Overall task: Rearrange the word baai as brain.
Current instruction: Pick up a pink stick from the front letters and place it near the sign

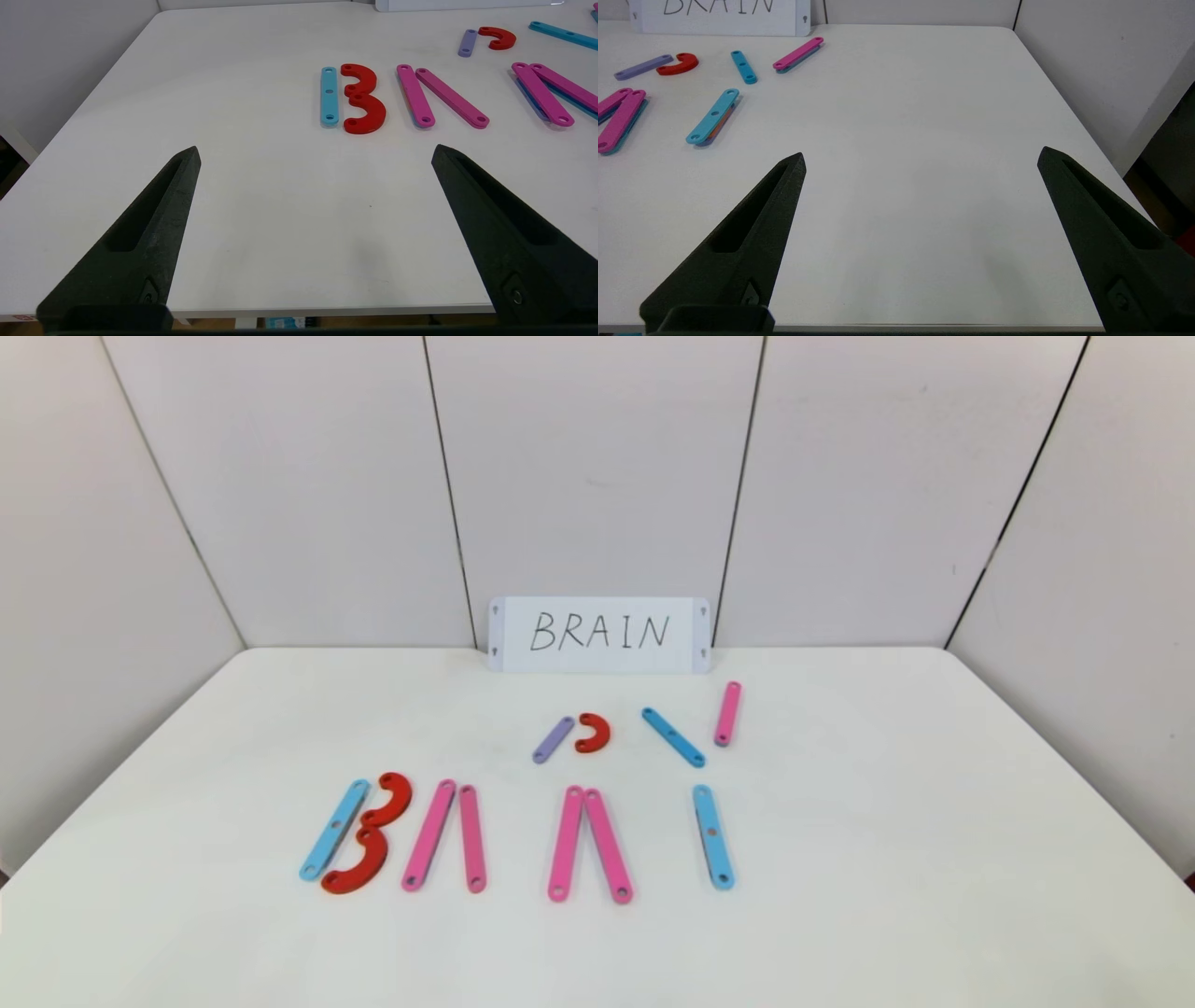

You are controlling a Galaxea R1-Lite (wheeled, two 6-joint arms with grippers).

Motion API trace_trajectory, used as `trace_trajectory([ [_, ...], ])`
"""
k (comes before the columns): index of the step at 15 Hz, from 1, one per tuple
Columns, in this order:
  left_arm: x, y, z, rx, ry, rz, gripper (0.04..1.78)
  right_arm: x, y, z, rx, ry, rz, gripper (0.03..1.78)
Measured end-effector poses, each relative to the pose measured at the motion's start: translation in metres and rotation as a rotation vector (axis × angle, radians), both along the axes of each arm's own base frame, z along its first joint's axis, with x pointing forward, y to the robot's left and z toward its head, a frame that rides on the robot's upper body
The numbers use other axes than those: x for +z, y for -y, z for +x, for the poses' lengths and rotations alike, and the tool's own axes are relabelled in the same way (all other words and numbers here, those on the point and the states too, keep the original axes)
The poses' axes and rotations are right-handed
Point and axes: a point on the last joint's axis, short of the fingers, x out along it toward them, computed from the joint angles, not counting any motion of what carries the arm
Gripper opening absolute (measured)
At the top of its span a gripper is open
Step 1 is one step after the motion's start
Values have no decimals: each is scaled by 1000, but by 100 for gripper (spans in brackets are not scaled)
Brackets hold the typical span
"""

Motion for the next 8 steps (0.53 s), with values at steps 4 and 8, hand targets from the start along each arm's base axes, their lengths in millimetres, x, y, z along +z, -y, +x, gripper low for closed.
trace_trajectory([
  [4, 0, 0, 0, 1, 0, -8, 174, 0, 0, 0, 0, 0, -1, 174],
  [8, 0, 0, 0, 1, 0, 2, 174, 0, 0, 0, 2, 1, -11, 174],
])
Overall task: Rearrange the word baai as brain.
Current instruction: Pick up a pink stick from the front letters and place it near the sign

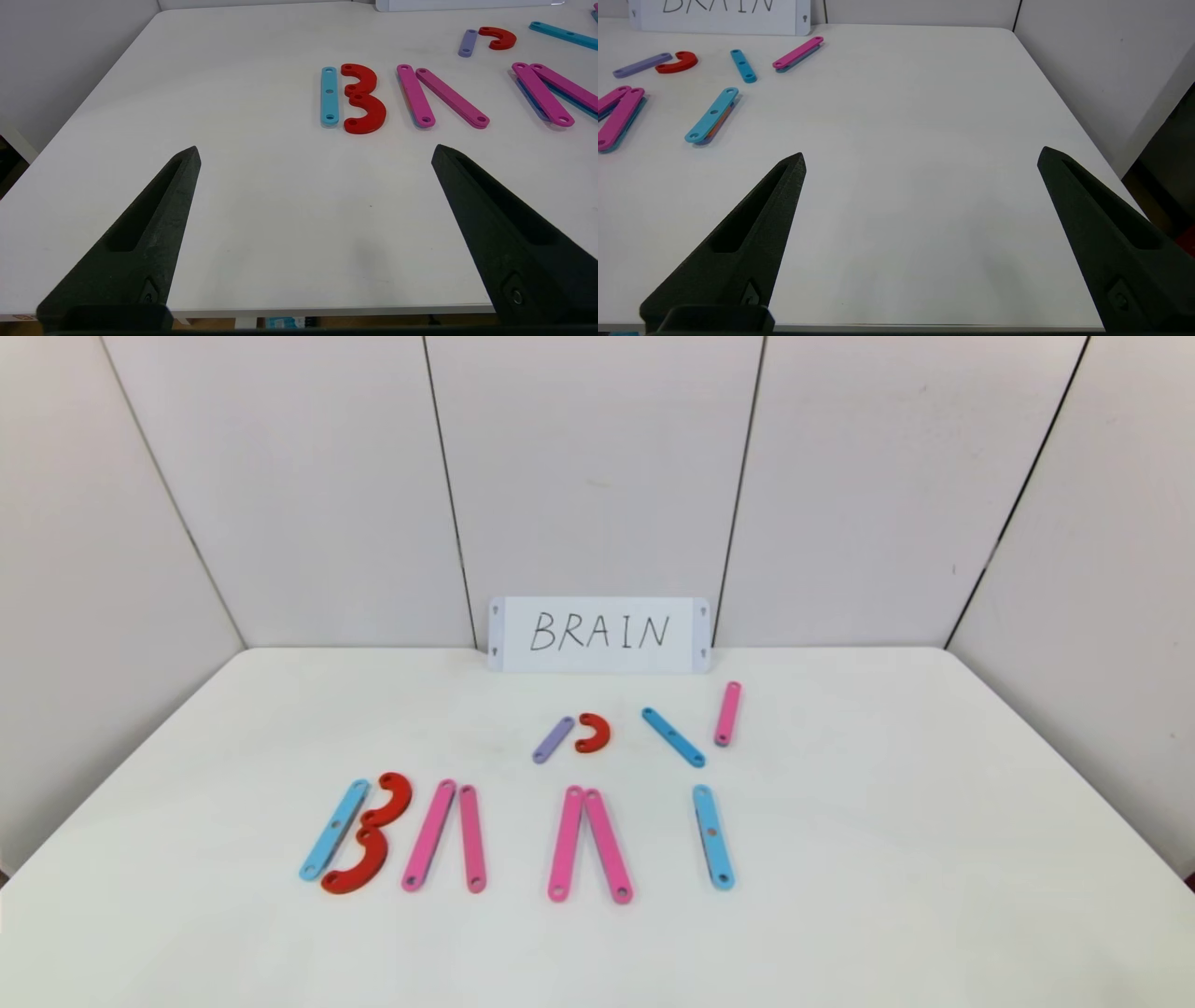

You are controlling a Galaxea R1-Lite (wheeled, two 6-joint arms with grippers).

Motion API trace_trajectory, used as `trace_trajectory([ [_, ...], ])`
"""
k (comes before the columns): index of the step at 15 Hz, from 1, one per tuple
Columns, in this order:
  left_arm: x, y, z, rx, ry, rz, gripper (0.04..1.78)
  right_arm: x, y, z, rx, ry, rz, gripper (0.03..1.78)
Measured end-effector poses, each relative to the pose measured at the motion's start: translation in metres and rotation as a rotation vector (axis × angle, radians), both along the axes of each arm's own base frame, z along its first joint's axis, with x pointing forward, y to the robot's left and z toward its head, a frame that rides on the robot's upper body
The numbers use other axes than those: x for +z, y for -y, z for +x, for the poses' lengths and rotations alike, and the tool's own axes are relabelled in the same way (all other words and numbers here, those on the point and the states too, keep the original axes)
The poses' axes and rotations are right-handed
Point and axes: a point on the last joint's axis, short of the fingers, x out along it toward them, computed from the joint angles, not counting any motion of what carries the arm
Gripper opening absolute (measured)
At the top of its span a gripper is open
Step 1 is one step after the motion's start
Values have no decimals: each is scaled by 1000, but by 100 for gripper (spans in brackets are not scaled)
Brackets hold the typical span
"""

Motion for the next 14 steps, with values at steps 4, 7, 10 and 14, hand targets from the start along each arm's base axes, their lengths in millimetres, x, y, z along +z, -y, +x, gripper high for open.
trace_trajectory([
  [4, 0, 0, 0, 0, 0, 2, 174, 0, 0, 0, -1, 0, -1, 174],
  [7, 3, 0, -1, 0, 5, 0, 174, 0, 0, 0, -3, 2, -2, 174],
  [10, 18, 0, -6, -7, 46, -1, 174, 16, 0, -5, 6, 45, 1, 174],
  [14, 57, 0, -11, -9, 73, 0, 174, 60, -1, -14, 43, 97, 0, 174],
])
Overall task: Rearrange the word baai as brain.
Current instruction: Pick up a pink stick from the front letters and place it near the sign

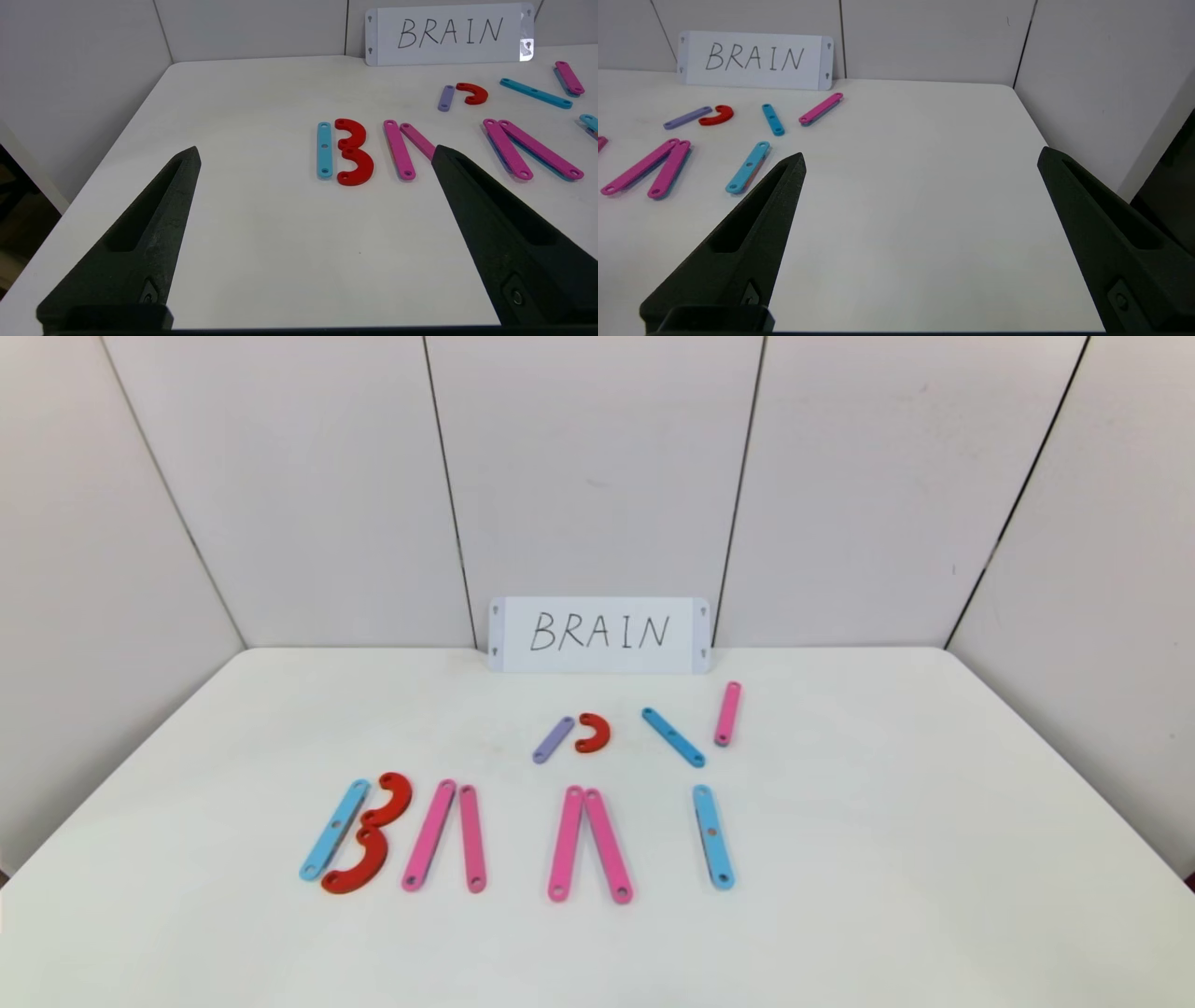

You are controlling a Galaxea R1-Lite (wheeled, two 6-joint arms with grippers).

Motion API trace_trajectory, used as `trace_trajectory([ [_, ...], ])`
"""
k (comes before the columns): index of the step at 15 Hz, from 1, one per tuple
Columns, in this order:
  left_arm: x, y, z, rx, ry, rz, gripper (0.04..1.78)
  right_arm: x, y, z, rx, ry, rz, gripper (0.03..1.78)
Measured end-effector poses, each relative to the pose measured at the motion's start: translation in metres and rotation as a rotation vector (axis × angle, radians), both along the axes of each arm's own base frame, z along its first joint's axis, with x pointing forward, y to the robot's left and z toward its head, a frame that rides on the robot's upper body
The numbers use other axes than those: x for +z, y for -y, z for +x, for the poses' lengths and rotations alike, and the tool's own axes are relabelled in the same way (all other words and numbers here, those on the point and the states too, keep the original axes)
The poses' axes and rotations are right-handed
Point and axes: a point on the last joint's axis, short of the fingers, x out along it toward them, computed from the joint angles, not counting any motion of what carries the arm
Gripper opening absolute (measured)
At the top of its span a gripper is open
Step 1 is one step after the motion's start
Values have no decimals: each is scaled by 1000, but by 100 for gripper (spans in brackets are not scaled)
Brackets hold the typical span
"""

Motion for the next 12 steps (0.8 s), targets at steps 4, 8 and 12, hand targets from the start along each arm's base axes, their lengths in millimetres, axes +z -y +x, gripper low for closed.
trace_trajectory([
  [4, 53, 0, 14, -2, -23, 0, 174, 57, -1, 7, 62, 14, -9, 174],
  [8, 118, 0, 47, -21, -48, 3, 174, 111, -2, 37, 107, -18, -10, 174],
  [12, 158, 2, 103, -66, -155, 15, 174, 147, -3, 91, 147, -126, 0, 174],
])
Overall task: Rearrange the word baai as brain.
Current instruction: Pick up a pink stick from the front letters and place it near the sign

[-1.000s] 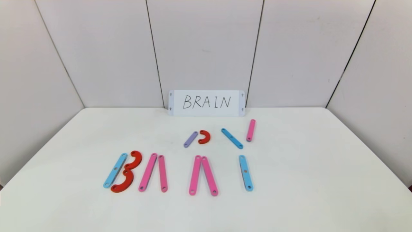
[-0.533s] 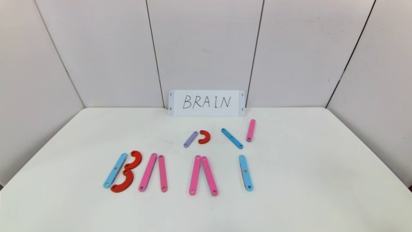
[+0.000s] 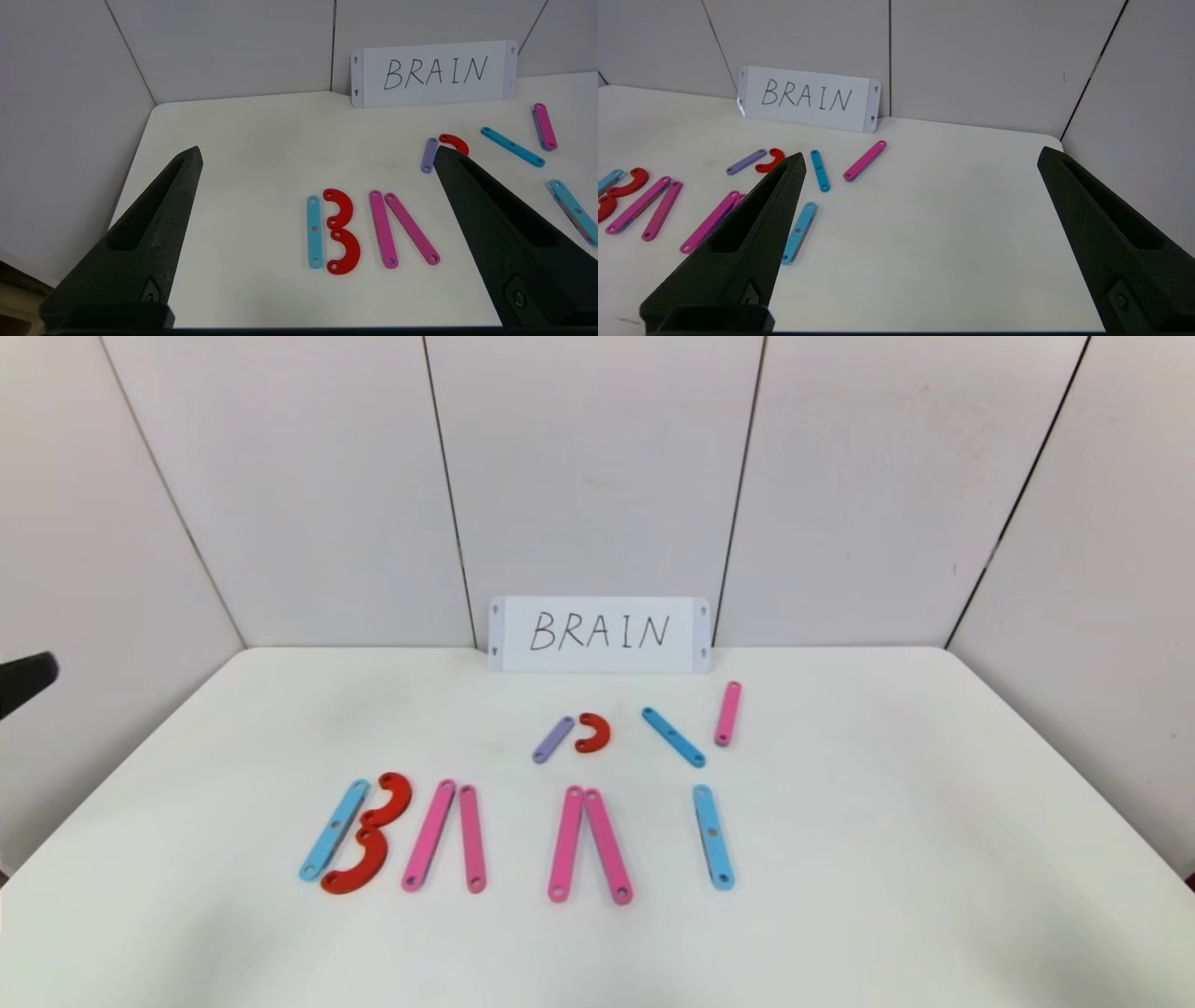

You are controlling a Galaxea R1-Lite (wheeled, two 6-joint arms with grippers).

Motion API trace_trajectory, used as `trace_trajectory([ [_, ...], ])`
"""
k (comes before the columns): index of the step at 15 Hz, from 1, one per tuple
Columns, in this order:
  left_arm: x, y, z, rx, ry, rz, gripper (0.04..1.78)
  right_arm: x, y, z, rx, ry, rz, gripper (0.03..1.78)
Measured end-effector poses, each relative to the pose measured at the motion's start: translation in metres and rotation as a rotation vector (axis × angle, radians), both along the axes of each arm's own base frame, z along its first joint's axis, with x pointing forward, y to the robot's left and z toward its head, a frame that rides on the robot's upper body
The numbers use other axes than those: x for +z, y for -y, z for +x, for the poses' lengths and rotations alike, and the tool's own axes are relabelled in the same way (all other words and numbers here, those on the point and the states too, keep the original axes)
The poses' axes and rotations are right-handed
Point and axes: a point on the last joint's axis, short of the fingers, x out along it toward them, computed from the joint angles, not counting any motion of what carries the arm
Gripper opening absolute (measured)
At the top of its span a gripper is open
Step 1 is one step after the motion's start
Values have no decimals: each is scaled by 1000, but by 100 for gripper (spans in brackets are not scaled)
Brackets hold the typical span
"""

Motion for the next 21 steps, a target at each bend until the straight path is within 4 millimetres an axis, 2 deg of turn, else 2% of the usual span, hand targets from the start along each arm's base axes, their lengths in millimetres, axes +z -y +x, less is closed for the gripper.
trace_trajectory([
  [4, 19, 5, 65, -49, -152, 16, 174, 18, -1, 72, 30, -121, 4, 174],
  [6, 20, 13, 96, -89, -243, 29, 174, 15, -2, 108, 62, -197, 9, 174],
  [9, 4, 28, 137, -159, -371, 86, 174, -2, -8, 155, 100, -310, 11, 174],
  [11, -13, 38, 159, -194, -447, 109, 174, -16, -13, 180, 122, -376, 11, 174],
  [13, -33, 45, 177, -217, -527, 128, 174, -28, -20, 196, 156, -428, 9, 174],
  [16, -66, 52, 196, -253, -678, 187, 174, -40, -29, 204, 188, -474, 1, 174],
  [21, -108, 71, 204, -312, -864, 236, 174, -45, -36, 204, 208, -493, -3, 174],
])
